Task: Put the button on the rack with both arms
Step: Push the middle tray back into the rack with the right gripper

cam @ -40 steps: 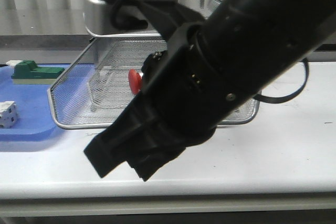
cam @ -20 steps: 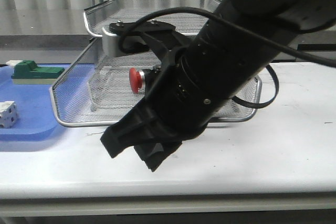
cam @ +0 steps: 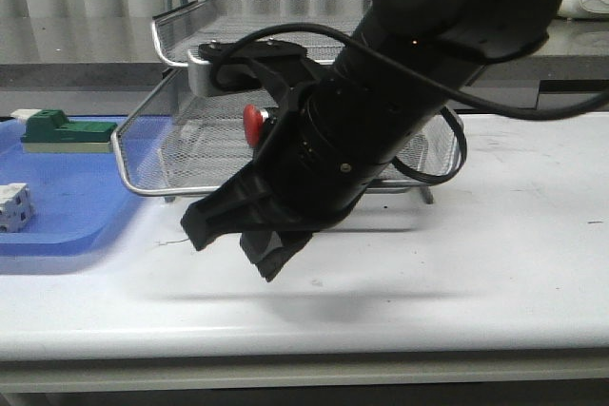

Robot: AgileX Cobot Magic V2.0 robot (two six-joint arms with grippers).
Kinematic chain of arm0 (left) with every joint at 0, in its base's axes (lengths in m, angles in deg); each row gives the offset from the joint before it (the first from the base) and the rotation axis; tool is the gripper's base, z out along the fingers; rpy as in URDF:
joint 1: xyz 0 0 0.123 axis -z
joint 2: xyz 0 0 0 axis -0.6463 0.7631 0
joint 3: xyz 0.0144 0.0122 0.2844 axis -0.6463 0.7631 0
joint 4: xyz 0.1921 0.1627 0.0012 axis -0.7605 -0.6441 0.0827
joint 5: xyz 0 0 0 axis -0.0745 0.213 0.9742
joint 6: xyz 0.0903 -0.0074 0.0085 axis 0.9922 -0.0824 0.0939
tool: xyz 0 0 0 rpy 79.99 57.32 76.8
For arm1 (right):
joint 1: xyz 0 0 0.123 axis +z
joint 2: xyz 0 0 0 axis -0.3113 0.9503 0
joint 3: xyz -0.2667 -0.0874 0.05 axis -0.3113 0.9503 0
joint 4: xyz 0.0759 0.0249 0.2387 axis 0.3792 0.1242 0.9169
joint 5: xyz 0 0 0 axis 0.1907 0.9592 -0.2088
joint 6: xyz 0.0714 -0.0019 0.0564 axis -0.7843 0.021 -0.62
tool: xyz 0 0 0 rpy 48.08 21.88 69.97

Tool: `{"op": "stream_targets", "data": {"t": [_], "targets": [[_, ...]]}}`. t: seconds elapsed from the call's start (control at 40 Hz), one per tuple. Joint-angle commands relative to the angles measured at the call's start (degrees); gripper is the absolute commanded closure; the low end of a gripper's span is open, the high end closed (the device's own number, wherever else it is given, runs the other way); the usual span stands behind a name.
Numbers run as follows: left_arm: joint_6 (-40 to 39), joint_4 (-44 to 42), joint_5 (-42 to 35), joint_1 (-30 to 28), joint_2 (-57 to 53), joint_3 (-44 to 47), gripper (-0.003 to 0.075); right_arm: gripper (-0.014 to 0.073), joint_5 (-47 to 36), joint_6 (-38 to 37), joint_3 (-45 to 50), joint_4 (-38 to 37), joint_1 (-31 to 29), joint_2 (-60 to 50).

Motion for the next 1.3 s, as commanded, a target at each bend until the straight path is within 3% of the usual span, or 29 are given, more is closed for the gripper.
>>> {"op": "stream_targets", "data": {"t": [0.0, 0.88, 1.28], "targets": [[-0.5, 1.2, -4.6, 0.0, 0.7, -1.4, 0.0739, 0.0654, -4.9, 0.6, -3.3, -0.7, -1.4, -1.7], [-0.5, 1.2, -4.6, 0.0, 0.7, -1.4, 0.0739, 0.0654, 1.3, 0.6, -18.4, -2.7, -8.6, 6.2], [-0.5, 1.2, -4.6, 0.0, 0.7, -1.4, 0.0739, 0.0654, 18.6, 0.6, -18.4, -0.1, -7.0, -3.5]]}}
